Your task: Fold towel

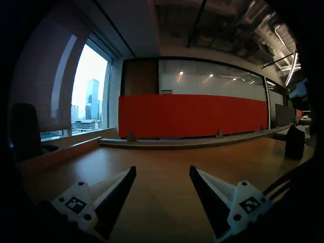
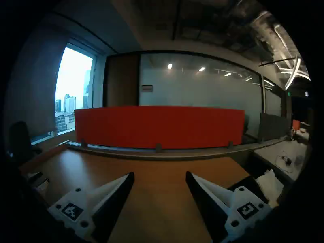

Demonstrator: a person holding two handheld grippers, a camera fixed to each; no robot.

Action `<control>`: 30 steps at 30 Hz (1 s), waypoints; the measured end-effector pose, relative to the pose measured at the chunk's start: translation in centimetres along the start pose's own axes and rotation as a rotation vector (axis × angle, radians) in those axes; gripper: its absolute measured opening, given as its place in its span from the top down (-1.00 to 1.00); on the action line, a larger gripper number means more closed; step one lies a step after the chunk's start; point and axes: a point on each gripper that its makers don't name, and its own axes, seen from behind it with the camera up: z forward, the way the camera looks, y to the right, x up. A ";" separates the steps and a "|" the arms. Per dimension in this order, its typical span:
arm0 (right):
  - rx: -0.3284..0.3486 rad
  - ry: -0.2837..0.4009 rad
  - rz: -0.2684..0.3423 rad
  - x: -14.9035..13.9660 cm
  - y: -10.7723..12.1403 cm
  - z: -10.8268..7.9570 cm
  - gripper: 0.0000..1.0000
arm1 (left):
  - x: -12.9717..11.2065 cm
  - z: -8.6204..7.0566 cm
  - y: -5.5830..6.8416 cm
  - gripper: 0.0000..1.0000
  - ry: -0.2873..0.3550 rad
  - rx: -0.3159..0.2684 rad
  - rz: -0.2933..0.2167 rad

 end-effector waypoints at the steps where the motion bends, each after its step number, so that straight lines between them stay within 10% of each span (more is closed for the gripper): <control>1: 0.001 0.000 0.000 0.0 0.0 0.0 -0.96 | 0.0 0.0 0.0 -0.96 0.000 0.000 0.000; 30: -0.027 0.113 0.015 -0.5 3.3 0.4 -0.98 | 0.0 0.0 -0.1 -0.96 -0.001 0.000 0.000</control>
